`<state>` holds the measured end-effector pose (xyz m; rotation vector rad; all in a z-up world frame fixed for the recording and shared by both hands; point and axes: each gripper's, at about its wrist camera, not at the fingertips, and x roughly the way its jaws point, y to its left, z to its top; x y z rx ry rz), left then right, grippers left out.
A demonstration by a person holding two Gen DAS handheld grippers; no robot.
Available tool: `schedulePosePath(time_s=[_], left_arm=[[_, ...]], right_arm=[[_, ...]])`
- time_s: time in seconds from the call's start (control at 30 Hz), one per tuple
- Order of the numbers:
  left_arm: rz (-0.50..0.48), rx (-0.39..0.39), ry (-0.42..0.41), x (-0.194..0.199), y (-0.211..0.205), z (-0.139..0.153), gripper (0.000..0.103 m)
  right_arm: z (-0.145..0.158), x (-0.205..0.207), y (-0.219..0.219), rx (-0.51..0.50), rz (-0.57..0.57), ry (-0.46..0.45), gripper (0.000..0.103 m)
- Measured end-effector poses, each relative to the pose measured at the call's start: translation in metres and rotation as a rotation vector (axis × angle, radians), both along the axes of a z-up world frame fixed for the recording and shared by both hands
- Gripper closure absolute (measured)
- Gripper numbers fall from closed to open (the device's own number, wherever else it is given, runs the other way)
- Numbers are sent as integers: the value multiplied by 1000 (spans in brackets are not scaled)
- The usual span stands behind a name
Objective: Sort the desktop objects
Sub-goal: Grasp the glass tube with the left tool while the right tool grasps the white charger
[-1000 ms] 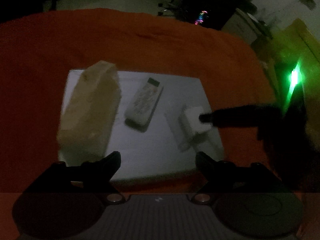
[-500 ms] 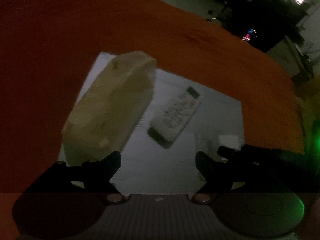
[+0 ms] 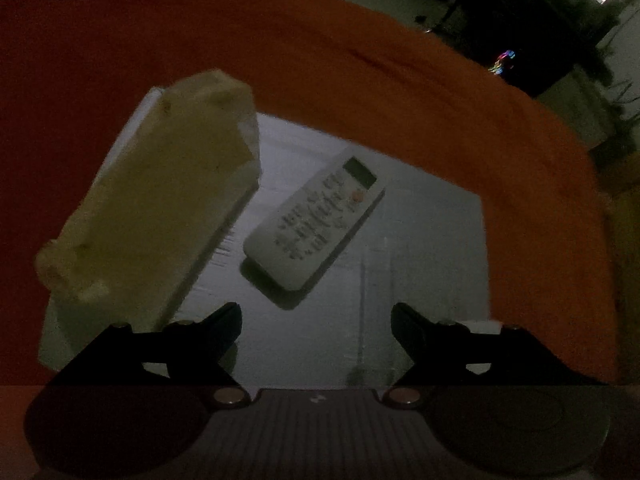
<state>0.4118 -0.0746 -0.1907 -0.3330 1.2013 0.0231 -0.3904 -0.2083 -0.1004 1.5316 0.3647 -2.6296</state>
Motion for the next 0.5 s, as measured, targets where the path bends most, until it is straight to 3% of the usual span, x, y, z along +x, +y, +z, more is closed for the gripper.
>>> schedulePosePath(time_s=[0.17, 0.23, 0.33, 0.5], left_arm=[[-89, 77, -21, 8, -35, 0, 22], [-85, 101, -27, 13, -42, -1, 20], [-76, 69, 3, 18, -49, -10, 20], [-58, 132, 1, 20, -54, -21, 18]], right_arm=[[5, 15, 8, 4, 67, 13, 44], [7, 21, 12, 2, 84, 16, 44], [10, 25, 10, -4, 101, 4, 43], [13, 30, 9, 25, 99, -27, 41]])
